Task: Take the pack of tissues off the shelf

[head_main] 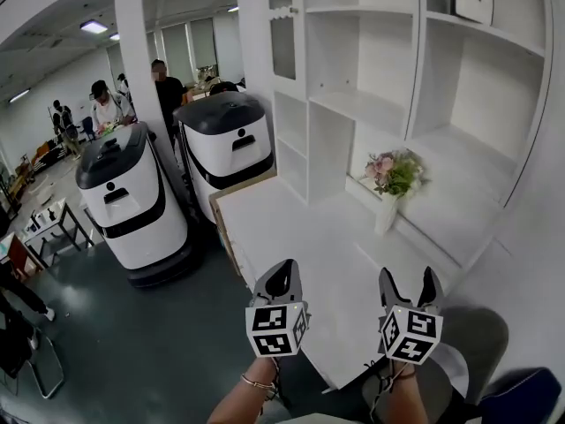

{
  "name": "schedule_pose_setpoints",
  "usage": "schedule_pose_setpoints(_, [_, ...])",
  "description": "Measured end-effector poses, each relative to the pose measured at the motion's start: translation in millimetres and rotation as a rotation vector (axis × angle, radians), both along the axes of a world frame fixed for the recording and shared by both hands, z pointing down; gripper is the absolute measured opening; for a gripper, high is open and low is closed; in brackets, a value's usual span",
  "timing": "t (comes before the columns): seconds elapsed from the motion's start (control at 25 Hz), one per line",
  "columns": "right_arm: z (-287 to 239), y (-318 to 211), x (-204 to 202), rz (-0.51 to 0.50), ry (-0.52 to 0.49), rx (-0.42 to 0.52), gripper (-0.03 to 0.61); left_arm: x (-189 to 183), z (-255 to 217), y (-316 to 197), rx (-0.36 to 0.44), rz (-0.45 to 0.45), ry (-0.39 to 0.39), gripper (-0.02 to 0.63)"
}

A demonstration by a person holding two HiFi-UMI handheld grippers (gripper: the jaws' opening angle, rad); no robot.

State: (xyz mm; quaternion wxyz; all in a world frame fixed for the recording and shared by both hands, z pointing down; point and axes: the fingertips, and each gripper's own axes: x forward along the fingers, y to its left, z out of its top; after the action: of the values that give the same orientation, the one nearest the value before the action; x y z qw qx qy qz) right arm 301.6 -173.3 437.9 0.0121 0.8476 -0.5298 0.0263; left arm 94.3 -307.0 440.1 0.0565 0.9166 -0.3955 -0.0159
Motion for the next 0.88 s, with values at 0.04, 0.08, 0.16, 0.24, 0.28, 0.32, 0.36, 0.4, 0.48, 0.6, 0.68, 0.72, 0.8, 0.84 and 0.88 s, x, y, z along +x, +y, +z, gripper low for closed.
schedule_pose_setpoints(0.04, [-2.7,-3.6,1.4,0.026,-0.001,0.003,0.414,5.6,-3.6,-9.0,0.003,0.028,0.001,0.018])
schedule_pose_setpoints(0.08, [-5.3,-7.0,2.7,0.052,-0.002,0.005,0.414,11.3,-7.0,-17.6,0.006,0.057,0.003,0.017])
schedule_pose_setpoints(0.16, [-9.7,-12.4,4.8,0.106,-0.004,0.005,0.414,22.8,-12.6,-32.4,0.008,0.117,0.004,0.018])
schedule_pose_setpoints(0.24, [-13.5,-14.0,5.9,0.165,-0.006,0.006,0.414,34.9,-17.1,-42.9,0.011,0.185,0.002,0.018])
schedule_pose_setpoints(0.28, [-15.9,-13.9,5.8,0.195,-0.007,0.009,0.414,40.9,-19.6,-46.9,0.013,0.22,-0.001,0.017])
schedule_pose_setpoints(0.32, [-18.7,-13.9,5.3,0.222,-0.007,0.012,0.414,46.6,-22.3,-50.8,0.016,0.252,-0.004,0.017])
schedule_pose_setpoints(0.36, [-21.9,-14.0,4.6,0.249,-0.006,0.017,0.414,52.4,-25.2,-54.8,0.019,0.283,-0.007,0.018])
schedule_pose_setpoints(0.4, [-25.1,-14.2,3.9,0.274,-0.006,0.022,0.414,58.3,-28.1,-58.7,0.021,0.313,-0.009,0.018])
schedule_pose_setpoints(0.48, [-30.7,-13.4,2.4,0.322,-0.005,0.031,0.414,70.4,-32.5,-64.9,0.024,0.373,-0.01,0.018])
schedule_pose_setpoints(0.6, [-37.4,-2.2,-0.5,0.409,0.001,0.039,0.414,91.7,-36.5,-65.3,0.03,0.473,-0.009,0.018])
schedule_pose_setpoints(0.68, [-43.0,6.9,-1.3,0.462,0.006,0.039,0.414,105.8,-39.5,-62.1,0.034,0.531,-0.01,0.018])
schedule_pose_setpoints(0.72, [-45.6,8.7,-1.1,0.478,0.007,0.039,0.414,110.9,-40.7,-61.1,0.034,0.549,-0.01,0.018])
schedule_pose_setpoints(0.8, [-50.5,9.8,1.4,0.493,0.009,0.044,0.414,120.3,-42.2,-58.3,0.034,0.577,-0.009,0.018])
schedule_pose_setpoints(0.84, [-53.0,10.0,3.0,0.497,0.012,0.049,0.414,125.6,-42.7,-56.3,0.035,0.589,-0.006,0.018])
schedule_pose_setpoints(0.88, [-55.5,10.0,4.6,0.498,0.018,0.054,0.414,131.3,-43.3,-54.3,0.038,0.599,-0.004,0.018])
